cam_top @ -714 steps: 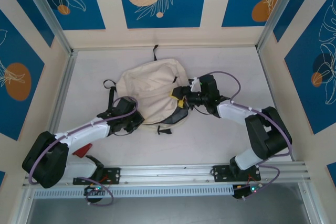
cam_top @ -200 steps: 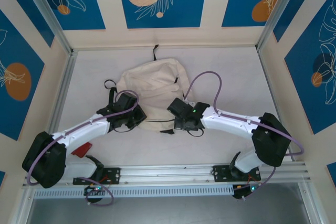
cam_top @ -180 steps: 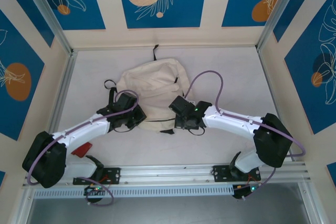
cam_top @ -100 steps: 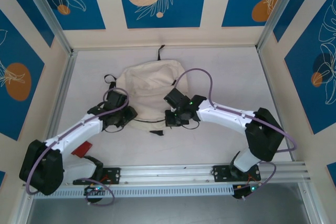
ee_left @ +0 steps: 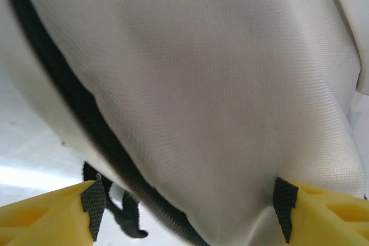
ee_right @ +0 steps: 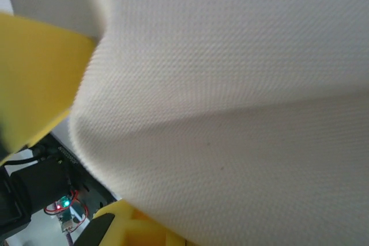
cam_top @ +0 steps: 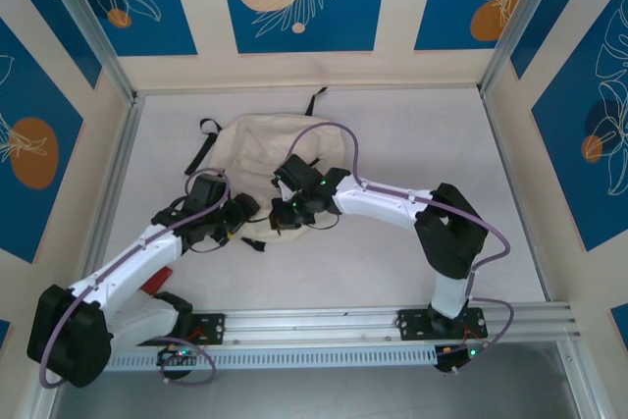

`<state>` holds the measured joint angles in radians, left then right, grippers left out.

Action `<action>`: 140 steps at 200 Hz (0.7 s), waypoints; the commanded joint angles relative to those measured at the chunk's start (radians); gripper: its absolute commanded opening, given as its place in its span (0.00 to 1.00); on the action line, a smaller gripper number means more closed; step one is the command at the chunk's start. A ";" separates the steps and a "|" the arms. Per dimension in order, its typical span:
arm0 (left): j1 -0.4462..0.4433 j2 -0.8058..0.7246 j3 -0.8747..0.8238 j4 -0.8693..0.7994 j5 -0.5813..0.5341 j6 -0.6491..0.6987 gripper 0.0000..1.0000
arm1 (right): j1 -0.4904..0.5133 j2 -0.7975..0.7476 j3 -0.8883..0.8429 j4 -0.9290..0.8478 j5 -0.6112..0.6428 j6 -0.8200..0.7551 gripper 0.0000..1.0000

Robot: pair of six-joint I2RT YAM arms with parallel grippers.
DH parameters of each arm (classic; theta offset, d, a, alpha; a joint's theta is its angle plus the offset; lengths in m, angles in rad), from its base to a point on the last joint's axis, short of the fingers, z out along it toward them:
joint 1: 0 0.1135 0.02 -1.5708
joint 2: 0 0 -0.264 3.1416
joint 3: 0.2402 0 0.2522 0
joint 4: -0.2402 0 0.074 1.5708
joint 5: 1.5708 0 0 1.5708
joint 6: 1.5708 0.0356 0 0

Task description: Pack the student bag

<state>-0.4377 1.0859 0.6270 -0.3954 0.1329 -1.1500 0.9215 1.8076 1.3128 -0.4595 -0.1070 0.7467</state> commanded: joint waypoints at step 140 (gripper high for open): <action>0.001 0.103 -0.007 0.086 -0.071 -0.070 0.09 | -0.009 -0.116 -0.041 -0.289 0.150 0.015 0.00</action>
<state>-0.4416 1.1923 0.5980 -0.2211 0.1635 -1.2480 0.9318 1.7309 1.2930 -0.5766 -0.0284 0.7574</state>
